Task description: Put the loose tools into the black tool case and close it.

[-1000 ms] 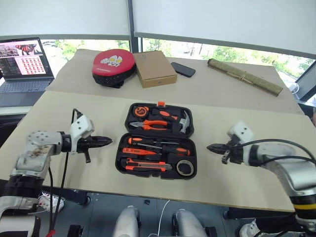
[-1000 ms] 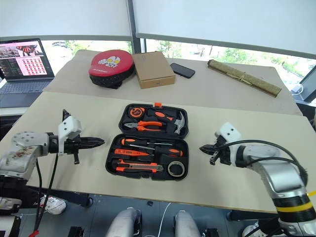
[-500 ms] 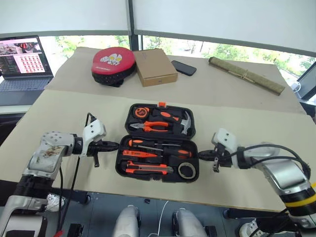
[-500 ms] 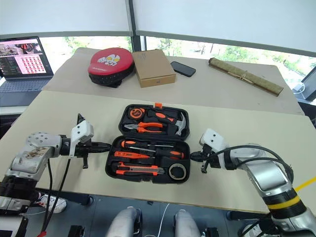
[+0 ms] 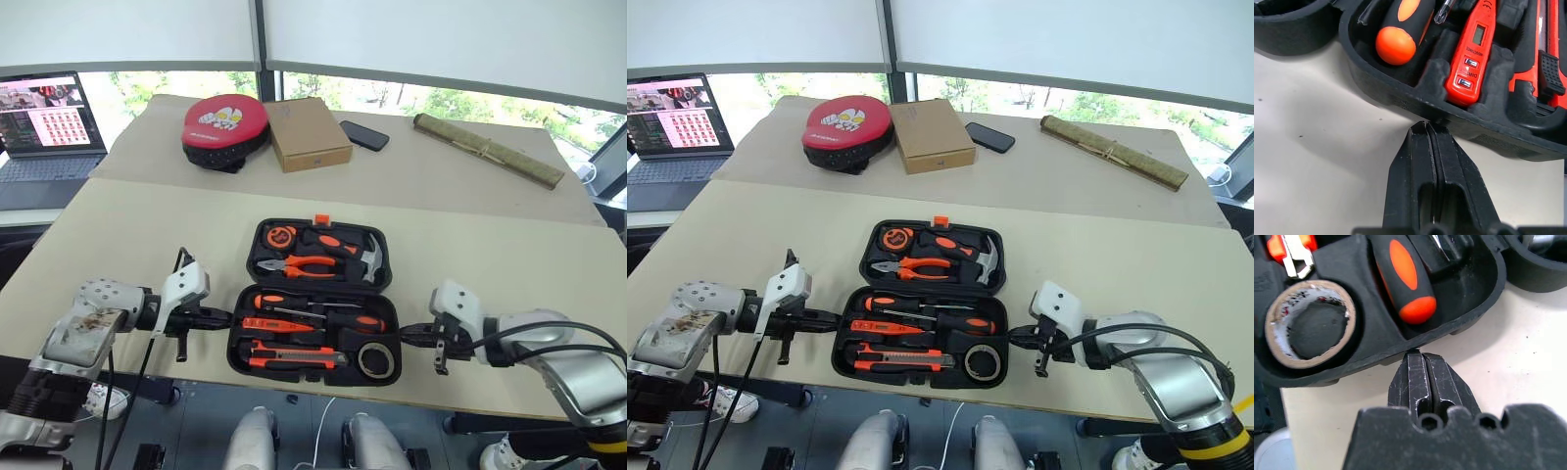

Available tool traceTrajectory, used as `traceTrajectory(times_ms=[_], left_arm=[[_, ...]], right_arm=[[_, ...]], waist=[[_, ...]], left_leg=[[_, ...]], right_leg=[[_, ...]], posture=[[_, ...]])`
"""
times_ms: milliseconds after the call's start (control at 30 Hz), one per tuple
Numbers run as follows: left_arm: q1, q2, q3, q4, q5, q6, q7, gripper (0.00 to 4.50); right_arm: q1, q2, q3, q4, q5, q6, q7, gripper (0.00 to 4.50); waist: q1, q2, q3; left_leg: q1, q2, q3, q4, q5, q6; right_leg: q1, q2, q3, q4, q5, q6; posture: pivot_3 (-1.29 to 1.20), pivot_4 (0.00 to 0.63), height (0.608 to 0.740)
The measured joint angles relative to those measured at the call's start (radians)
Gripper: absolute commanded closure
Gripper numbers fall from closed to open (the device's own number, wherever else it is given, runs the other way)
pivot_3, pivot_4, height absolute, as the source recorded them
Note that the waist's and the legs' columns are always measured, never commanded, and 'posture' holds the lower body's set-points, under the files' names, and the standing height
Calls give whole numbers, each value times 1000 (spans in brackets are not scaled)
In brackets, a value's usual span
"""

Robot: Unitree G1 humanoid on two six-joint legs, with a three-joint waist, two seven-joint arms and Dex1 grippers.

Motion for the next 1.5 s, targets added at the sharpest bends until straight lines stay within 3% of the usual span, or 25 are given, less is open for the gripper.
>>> traceTrajectory(times_ms=[67, 167, 367, 400, 567, 700, 733, 800, 933, 1100, 1333, 1500], left_arm=[[-12, 4, -3, 29, 8, -24, 0, 4414], [-106, 9, -5, 161, 25, 0, 13, 3677], [-366, -72, 38, 362, -25, 291, 113, 1451], [-399, -92, 41, 387, -38, 353, 133, 1405], [-611, -235, 55, 542, -79, 672, 263, 1405], [-657, -286, 67, 615, -77, 720, 349, 1405], [-666, -297, 70, 639, -76, 720, 366, 1659], [-677, -312, 70, 670, -72, 716, 384, 2062], [-678, -302, 75, 678, -67, 707, 386, 3502], [-681, -288, 75, 648, -65, 716, 386, 4500], [-626, -278, 108, 542, -81, 737, 385, 4500], [-493, -304, 179, 358, -106, 576, 384, 4500]], right_arm=[[3, -6, -3, -5, 3, 0, 0, 4500], [-24, -16, -44, 57, 11, 22, -13, 3649], [-237, 42, -151, 214, 113, 221, -89, 1613], [-268, 68, -157, 233, 133, 258, -105, 1223], [-495, 219, -154, 408, 189, 444, -220, 1223], [-554, 267, -135, 508, 178, 482, -273, 1223], [-563, 278, -126, 533, 166, 484, -286, 1154], [-579, 295, -97, 575, 151, 485, -306, 1699], [-587, 299, -68, 595, 131, 484, -304, 2974], [-588, 307, -59, 575, 128, 482, -292, 4492], [-557, 333, -102, 529, 134, 482, -316, 4492], [-497, 343, -162, 424, 153, 472, -355, 4492]], waist=[[-1, 0, 0], [-1, 0, 0], [-1, -1, 0], [-2, -1, 0], [-6, -1, 0], [-11, -1, 0], [-12, -1, 0], [-16, -1, 0], [-20, -1, 0], [-22, -1, 0], [-23, -1, 0], [-15, -1, 0]], left_leg=[[1, 0, 0, 0, 0, 0], [2, 0, 0, 2, 1, -1], [1, 0, -1, 7, 1, -1], [1, 0, -2, 7, 1, -1], [-1, -1, -3, 8, 1, 0], [-2, -1, -3, 7, 0, 0], [-2, -1, -3, 7, 0, 0], [-3, -1, -3, 7, 0, 0], [-3, -1, -3, 7, 0, 0], [-1, -1, -3, 7, 0, 0], [-2, -1, -3, 8, 1, 0], [-4, -1, -3, 8, 1, 0]], right_leg=[[0, 0, 0, 1, 0, 0], [0, 0, 0, 3, 0, 0], [1, 1, 0, 7, 0, 0], [2, 1, 0, 7, 0, 0], [0, 1, 0, 7, 0, 0], [-1, 1, 0, 7, 0, 0], [-1, 1, 0, 7, 0, 0], [-2, 1, 0, 7, 0, 0], [-1, 1, 0, 7, 0, 0], [1, 0, 0, 7, 1, 1], [0, 0, 0, 7, 1, 1], [-1, -1, 0, 7, 1, 1]], posture=[[0, 150, 740], [0, 150, 740], [0, 150, 740], [0, 150, 740], [0, 150, 740], [0, 150, 740], [0, 150, 740], [0, 150, 740], [0, 150, 740], [0, 150, 740], [0, 150, 740], [0, 150, 740]])
